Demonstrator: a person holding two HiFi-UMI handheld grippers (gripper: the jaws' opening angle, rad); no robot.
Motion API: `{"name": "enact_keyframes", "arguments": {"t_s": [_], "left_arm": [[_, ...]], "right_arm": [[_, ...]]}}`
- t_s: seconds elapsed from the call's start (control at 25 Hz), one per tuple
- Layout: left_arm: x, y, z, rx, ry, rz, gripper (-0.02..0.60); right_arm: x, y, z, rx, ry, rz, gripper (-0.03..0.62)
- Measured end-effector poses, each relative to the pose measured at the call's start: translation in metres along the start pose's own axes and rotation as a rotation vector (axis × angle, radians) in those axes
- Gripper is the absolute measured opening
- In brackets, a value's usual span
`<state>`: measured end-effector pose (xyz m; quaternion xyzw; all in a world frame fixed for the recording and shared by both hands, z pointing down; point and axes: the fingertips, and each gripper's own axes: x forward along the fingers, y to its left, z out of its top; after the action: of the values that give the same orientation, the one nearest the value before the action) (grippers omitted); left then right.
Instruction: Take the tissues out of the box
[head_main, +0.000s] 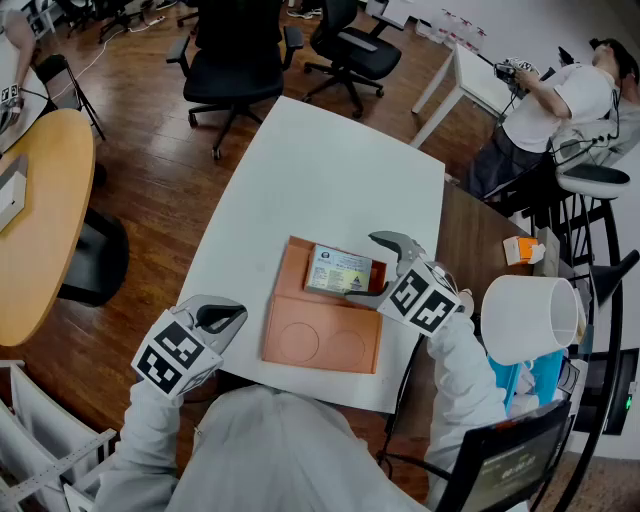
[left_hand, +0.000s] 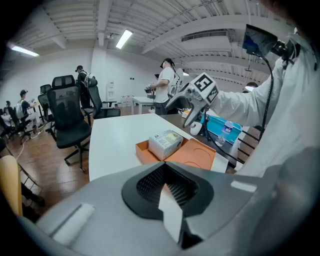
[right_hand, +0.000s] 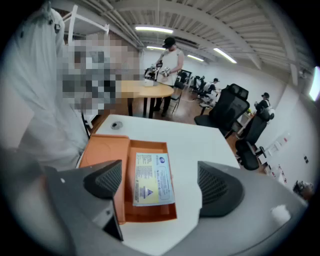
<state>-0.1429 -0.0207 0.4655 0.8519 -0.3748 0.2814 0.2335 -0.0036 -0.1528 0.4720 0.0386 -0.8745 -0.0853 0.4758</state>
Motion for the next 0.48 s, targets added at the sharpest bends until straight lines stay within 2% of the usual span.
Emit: {"name": "enact_keyframes", "arguments": {"t_s": [0.16, 0.48], "left_arm": [[-0.005, -0.002, -0.004, -0.01, 0.007, 0.005, 0.015], [-0.022, 0.004, -0.019, -0.042, 0.024, 0.036, 0.015]], "right_arm": [[0.056, 0.018, -0.022, -0.083, 0.178, 0.134, 0.486], [0.099, 0.027, -0.034, -0.164, 0.284, 0.209, 0.486]]}}
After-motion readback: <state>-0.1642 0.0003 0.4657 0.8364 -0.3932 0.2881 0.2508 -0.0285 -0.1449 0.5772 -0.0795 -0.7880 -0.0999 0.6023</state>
